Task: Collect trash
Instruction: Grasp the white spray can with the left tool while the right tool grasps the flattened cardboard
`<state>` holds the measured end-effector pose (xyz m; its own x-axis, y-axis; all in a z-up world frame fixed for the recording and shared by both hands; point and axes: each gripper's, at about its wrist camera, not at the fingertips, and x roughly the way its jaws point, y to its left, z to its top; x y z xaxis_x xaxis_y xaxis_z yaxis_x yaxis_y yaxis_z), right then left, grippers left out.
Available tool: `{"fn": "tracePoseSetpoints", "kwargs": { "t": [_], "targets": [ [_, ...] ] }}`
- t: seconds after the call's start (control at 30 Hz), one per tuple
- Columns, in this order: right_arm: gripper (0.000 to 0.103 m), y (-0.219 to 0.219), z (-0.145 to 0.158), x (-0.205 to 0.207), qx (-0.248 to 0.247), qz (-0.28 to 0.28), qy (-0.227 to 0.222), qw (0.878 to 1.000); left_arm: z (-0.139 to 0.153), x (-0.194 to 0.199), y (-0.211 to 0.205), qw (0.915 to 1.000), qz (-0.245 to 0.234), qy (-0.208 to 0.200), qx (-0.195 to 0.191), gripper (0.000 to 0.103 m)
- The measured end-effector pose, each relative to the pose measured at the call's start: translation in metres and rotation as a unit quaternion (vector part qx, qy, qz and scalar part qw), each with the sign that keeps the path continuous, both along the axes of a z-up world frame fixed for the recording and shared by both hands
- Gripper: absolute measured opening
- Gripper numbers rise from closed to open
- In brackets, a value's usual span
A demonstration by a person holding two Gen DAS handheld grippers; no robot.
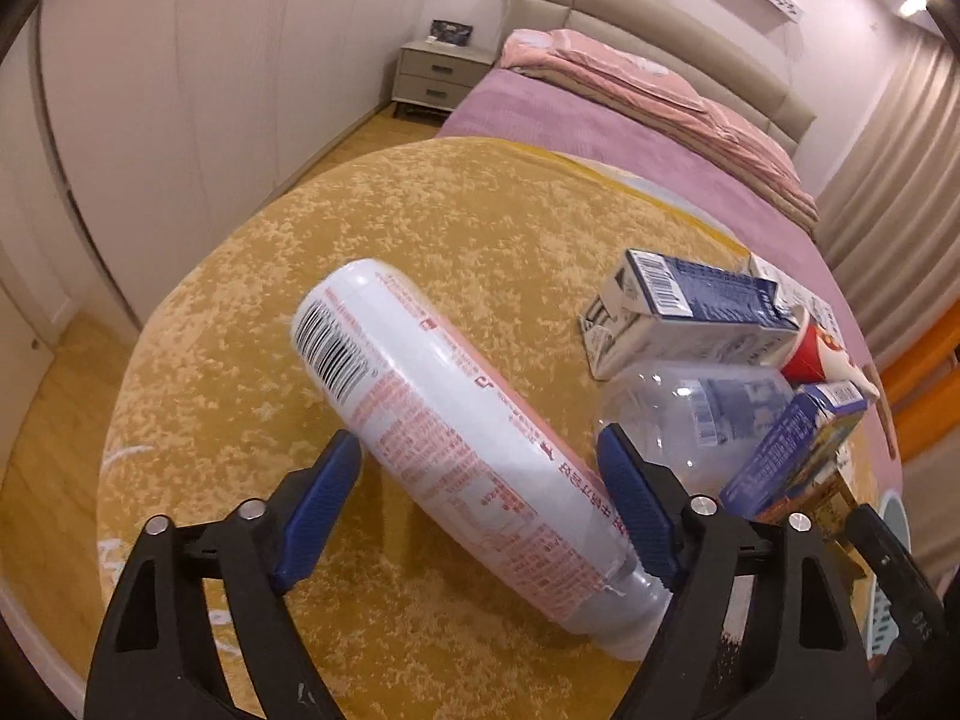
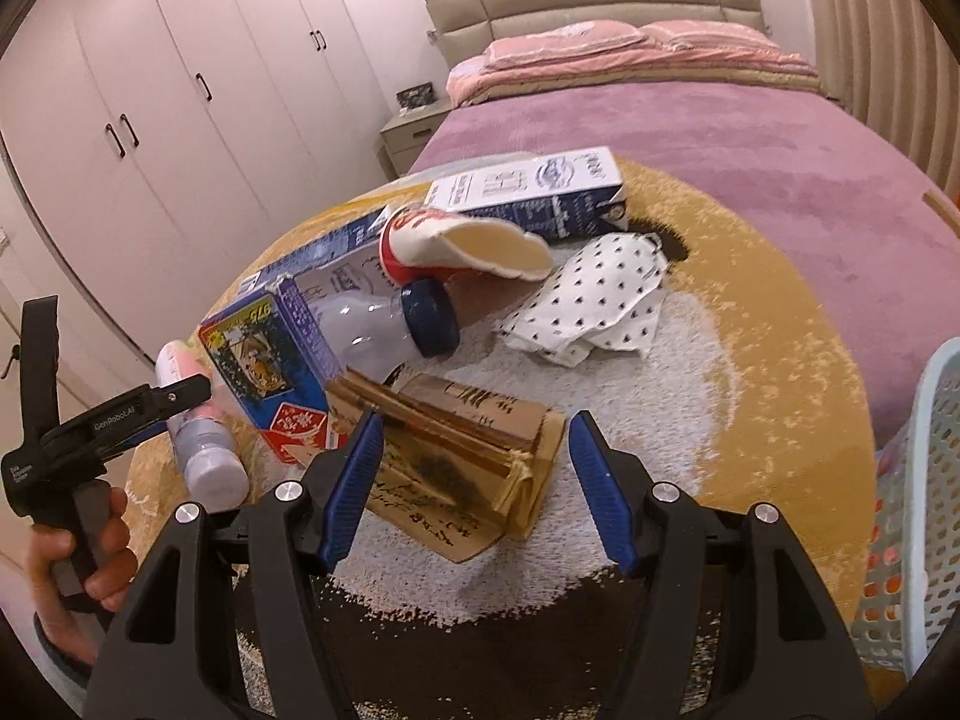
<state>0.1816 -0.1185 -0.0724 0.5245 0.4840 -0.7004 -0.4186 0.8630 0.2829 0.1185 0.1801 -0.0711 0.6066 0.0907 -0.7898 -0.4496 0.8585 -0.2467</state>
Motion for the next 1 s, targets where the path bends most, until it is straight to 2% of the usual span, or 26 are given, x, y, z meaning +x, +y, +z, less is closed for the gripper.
{"fn": "tracePoseSetpoints", "kwargs": {
  "t": [0.07, 0.13, 0.23, 0.4, 0.57, 0.63, 0.67, 0.73, 0.9, 1.0],
  "targets": [
    [0.056, 0.001, -0.003, 0.001, 0.004, 0.002, 0.011, 1.0, 0.001, -0.002, -0.003, 0.9999, -0.015, -0.001, 0.001, 0.07],
    [0.043, 0.002, -0.004, -0.002, 0.01, 0.012, 0.018, 1.0, 0.003, -0.004, -0.007, 0.9995, -0.031, -0.005, 0.002, 0.064],
    [0.034, 0.006, -0.003, -0.013, 0.002, 0.018, 0.023, 1.0, 0.007, -0.011, -0.015, 0.9979, -0.064, -0.009, 0.011, 0.056],
    [0.034, 0.007, -0.005, -0.034, 0.025, 0.029, 0.054, 0.998, 0.01, -0.024, -0.03, 0.9924, -0.119, -0.01, 0.029, 0.05],
    [0.034, 0.011, 0.002, -0.061, 0.036, 0.05, 0.055, 0.997, 0.012, -0.035, -0.044, 0.9834, -0.172, -0.007, 0.056, 0.05],
    [0.036, 0.012, 0.007, -0.07, 0.029, 0.057, 0.038, 0.997, 0.013, -0.038, -0.047, 0.9799, -0.189, -0.006, 0.064, 0.05],
    [0.04, 0.011, 0.009, -0.073, 0.024, 0.056, 0.03, 0.998, 0.012, -0.039, -0.048, 0.9789, -0.193, -0.005, 0.067, 0.05],
    [0.063, 0.007, 0.015, -0.073, 0.019, 0.044, 0.009, 0.999, 0.011, -0.041, -0.049, 0.9783, -0.195, -0.004, 0.07, 0.05],
    [0.063, 0.003, 0.017, -0.057, -0.002, 0.017, -0.024, 1.0, 0.006, -0.04, -0.049, 0.9803, -0.184, -0.007, 0.072, 0.051],
    [0.063, 0.005, 0.007, -0.039, -0.011, 0.021, -0.015, 1.0, 0.005, -0.041, -0.049, 0.9817, -0.176, -0.009, 0.073, 0.054]
  ]
}}
